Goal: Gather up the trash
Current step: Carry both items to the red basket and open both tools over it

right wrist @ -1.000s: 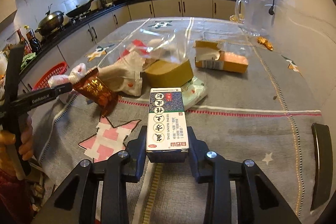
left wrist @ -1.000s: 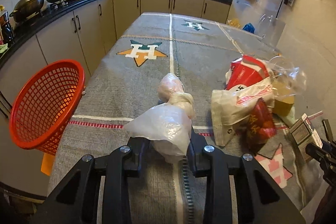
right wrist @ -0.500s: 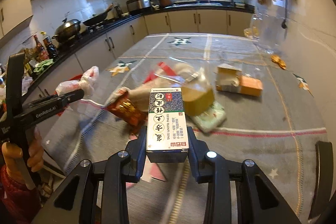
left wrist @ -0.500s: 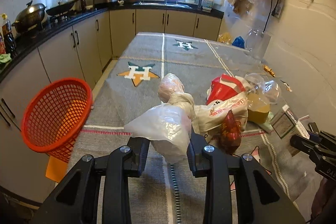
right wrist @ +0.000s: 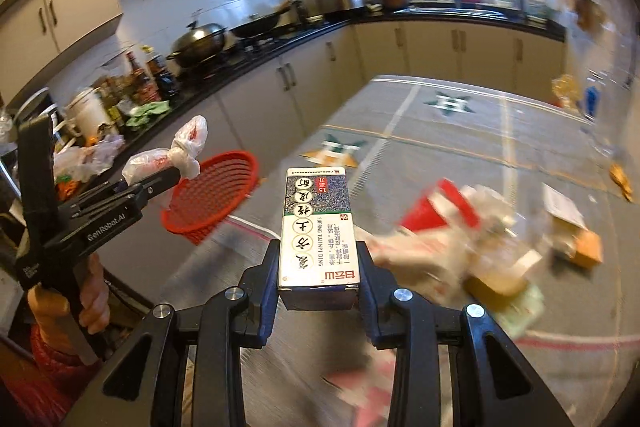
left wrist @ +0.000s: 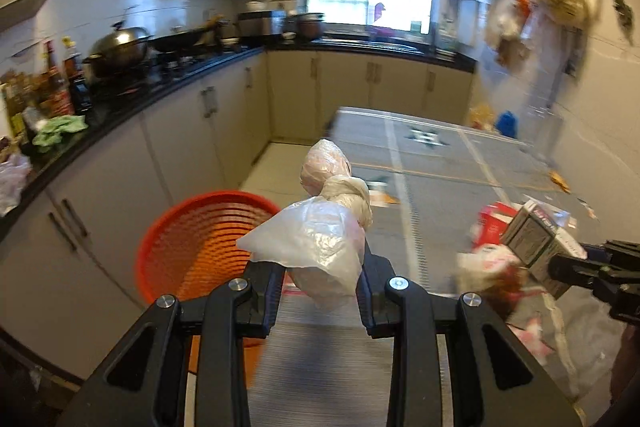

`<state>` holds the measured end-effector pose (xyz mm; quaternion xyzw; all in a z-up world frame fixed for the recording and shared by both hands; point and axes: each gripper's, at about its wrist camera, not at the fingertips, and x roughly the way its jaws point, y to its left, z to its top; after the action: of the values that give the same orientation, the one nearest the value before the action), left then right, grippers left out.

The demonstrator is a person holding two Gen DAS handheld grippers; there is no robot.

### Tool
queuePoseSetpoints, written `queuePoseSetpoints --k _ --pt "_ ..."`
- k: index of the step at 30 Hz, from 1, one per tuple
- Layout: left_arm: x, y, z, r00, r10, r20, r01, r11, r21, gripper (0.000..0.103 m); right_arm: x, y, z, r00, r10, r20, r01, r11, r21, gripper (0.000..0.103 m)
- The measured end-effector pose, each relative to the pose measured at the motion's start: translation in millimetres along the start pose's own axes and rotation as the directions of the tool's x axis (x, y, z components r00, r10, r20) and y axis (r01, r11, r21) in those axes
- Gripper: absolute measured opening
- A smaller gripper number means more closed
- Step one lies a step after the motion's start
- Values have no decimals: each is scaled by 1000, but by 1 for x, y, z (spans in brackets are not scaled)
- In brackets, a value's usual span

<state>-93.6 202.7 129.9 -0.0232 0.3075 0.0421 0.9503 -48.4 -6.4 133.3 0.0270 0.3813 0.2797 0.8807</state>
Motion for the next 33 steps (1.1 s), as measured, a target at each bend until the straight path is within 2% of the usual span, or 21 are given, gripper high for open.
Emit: queuePoseSetpoints --k 5,12,17,24,27,30,31,33 --pt "19 48 -1 996 76 -45 -79 995 -66 30 43 29 30 996 72 -49 -73 997 -29 38" --pt "53 92 -19 982 144 -121 -159 980 -117 30 111 73 54 976 166 -142 -173 984 -38 38" --pt "81 112 -29 974 146 -174 -173 974 -148 30 163 100 63 962 187 -200 -199 979 -39 38" --pt "95 123 -35 972 134 -192 -168 971 -169 31 218 118 67 939 219 -264 -221 975 22 39" --pt "96 125 -38 972 131 -193 -165 970 -176 36 227 124 67 938 213 -274 -214 976 27 41" --pt "96 127 -38 974 128 -188 -164 969 -187 52 229 122 66 936 220 -275 -215 975 47 58" --pt "95 127 -37 975 130 -183 -165 968 -187 56 227 120 66 939 219 -265 -214 976 51 62" --pt "93 124 -36 976 132 -176 -164 970 -182 56 222 117 65 943 213 -255 -208 977 46 62"
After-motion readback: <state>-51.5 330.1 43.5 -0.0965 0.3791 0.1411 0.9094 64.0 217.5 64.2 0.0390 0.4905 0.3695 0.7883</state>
